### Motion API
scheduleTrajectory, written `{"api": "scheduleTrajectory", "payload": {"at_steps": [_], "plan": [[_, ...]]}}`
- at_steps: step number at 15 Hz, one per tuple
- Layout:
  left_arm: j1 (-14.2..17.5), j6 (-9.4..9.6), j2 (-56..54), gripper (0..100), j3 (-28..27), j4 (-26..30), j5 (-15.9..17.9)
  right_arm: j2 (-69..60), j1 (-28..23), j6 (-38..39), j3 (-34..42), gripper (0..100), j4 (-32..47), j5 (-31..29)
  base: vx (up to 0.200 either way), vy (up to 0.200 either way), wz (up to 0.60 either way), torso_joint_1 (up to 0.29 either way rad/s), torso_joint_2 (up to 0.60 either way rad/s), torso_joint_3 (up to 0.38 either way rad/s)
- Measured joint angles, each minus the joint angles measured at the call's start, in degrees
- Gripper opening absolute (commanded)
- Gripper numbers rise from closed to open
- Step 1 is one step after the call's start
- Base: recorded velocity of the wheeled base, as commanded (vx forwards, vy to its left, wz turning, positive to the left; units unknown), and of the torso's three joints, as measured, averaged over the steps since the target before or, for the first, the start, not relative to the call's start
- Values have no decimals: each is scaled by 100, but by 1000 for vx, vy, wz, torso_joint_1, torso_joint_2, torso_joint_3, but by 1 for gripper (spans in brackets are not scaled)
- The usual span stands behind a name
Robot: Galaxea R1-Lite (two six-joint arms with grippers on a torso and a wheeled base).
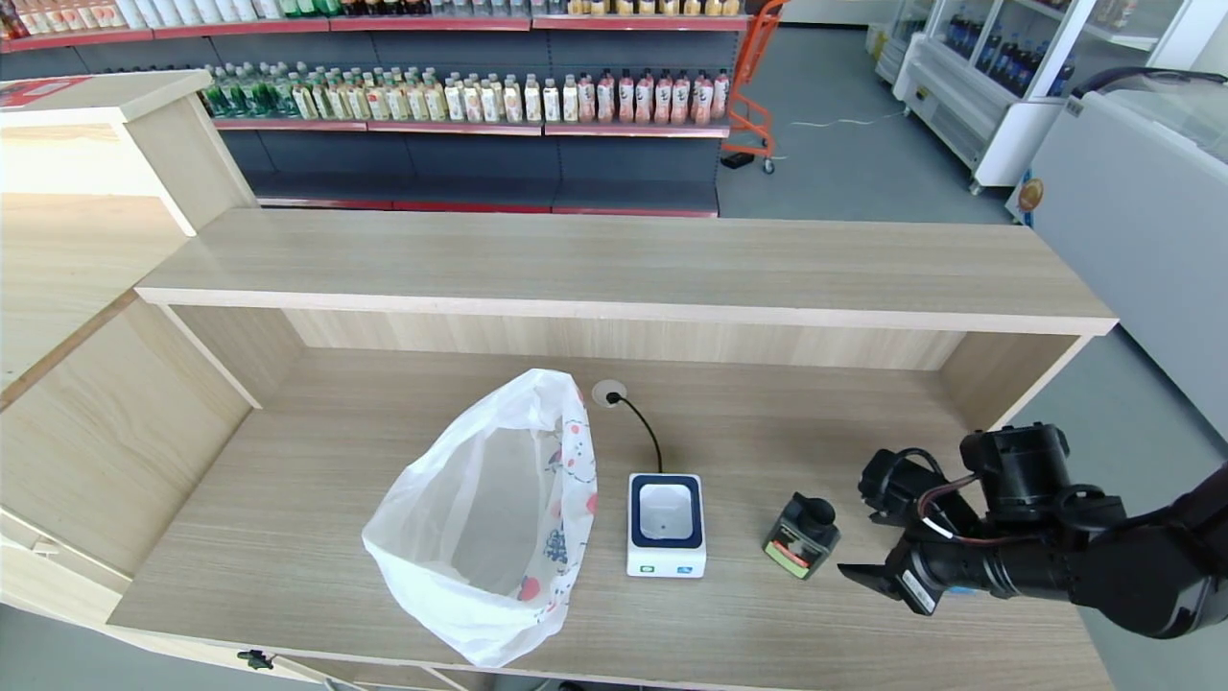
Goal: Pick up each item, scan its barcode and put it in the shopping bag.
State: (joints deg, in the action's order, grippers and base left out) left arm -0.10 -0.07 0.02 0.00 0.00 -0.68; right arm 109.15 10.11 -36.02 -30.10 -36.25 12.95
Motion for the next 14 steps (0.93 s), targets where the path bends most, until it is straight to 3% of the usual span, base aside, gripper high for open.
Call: {"api": "scheduleTrajectory", "payload": {"at_steps": [4, 13, 14], "plan": [[0, 0, 0, 100, 0, 0, 0, 313, 183, 11, -240, 100, -39, 11, 0, 0, 0, 0, 0, 0], [0, 0, 0, 100, 0, 0, 0, 1414, 638, 111, -1532, 100, -59, 29, 0, 0, 0, 0, 0, 0], [0, 0, 0, 100, 0, 0, 0, 1474, 689, 113, -1563, 0, -55, 27, 0, 0, 0, 0, 0, 0]]}}
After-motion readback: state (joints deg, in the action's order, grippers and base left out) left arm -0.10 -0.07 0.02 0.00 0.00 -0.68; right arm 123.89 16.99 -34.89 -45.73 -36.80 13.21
